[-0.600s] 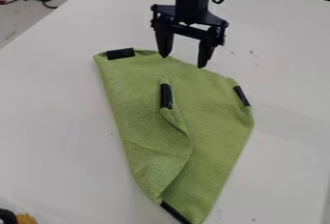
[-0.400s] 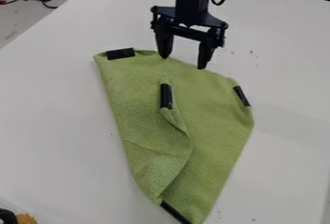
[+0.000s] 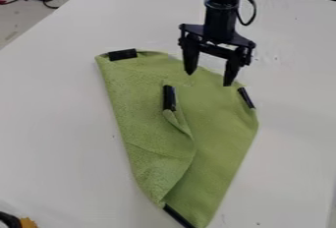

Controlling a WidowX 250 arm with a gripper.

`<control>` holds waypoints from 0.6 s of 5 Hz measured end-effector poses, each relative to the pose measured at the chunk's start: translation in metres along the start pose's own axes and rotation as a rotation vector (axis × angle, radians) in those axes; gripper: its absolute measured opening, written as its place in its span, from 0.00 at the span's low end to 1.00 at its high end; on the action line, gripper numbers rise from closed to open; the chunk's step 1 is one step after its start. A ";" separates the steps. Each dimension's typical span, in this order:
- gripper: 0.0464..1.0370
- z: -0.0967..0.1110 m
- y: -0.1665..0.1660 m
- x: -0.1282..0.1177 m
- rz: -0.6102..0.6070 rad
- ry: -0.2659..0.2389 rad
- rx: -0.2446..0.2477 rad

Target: Take the cloth to the right and fold it

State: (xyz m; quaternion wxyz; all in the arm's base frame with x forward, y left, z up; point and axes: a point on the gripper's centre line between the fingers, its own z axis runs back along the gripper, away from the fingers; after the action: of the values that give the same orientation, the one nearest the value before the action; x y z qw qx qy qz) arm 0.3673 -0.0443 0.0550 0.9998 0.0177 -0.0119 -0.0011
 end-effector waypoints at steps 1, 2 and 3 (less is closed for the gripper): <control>0.96 -0.007 -0.014 0.008 0.009 -0.038 -0.012; 0.96 -0.018 -0.039 0.020 0.029 -0.074 -0.077; 0.96 -0.010 -0.057 0.028 0.029 -0.110 -0.094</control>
State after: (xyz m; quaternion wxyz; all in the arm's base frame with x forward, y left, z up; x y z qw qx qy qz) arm 0.3952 -0.1010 0.0437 0.9973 -0.0298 -0.0668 0.0118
